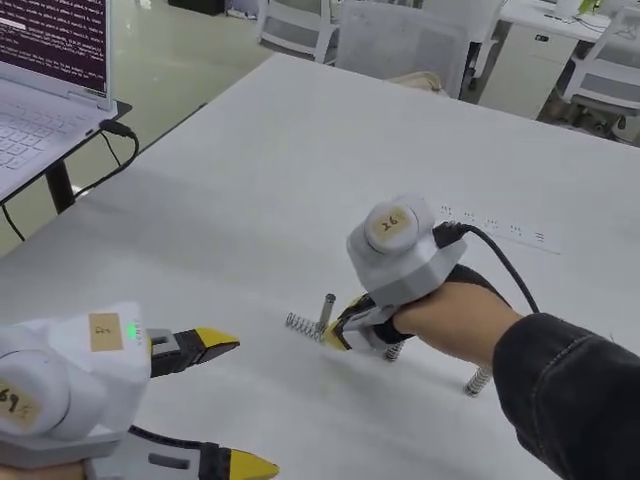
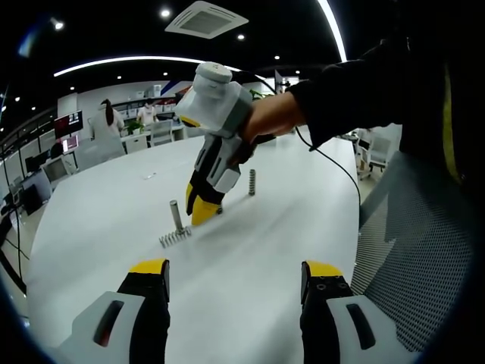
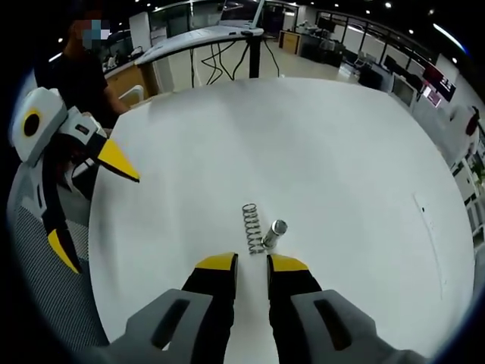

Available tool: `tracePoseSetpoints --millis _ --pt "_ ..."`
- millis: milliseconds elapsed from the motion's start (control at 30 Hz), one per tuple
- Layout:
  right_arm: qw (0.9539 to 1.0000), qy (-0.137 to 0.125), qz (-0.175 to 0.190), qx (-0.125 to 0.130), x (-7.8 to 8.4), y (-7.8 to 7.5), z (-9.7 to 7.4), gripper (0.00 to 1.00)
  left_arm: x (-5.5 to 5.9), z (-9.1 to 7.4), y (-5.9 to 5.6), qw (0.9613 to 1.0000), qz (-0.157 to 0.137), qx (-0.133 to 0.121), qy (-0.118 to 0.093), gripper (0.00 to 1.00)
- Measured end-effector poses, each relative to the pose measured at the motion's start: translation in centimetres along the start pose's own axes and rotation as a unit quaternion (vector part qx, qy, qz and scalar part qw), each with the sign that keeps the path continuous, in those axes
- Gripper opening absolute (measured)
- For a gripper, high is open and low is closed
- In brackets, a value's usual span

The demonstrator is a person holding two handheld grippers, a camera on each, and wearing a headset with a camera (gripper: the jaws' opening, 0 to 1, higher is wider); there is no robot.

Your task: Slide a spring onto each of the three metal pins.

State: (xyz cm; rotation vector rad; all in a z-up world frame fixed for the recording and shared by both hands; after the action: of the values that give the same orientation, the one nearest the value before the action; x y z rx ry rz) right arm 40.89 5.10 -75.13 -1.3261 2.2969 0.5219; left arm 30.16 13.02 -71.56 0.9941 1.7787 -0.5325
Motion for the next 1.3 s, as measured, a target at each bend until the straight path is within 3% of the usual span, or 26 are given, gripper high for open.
tracePoseSetpoints --millis 667,1300 --pt "0.9998 -0.013 0.015 0.001 0.3 -0.5 2.2 0.14 0.5 -0.4 0.7 0.9999 -0.007 -0.006 0.006 0.65" --pt "0.9997 0.006 -0.014 -0.020 0.6 1.6 3.1 0.13 0.7 -0.4 0.5 0.9999 -0.008 -0.003 0.009 0.64"
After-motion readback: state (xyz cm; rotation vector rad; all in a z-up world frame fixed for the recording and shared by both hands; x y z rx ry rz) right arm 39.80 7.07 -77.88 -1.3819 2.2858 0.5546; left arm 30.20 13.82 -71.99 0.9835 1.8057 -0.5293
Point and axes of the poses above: the centre of the closed fingertips' face, and the gripper's own axes: z roughly forward along the fingers, y roughly to its left, x roughly out of its underside, the point moved 2 cm from there along -z, roughly backward along the fingers, and after that the axes turned 9 degrees about -x, right-handed, at the moved point
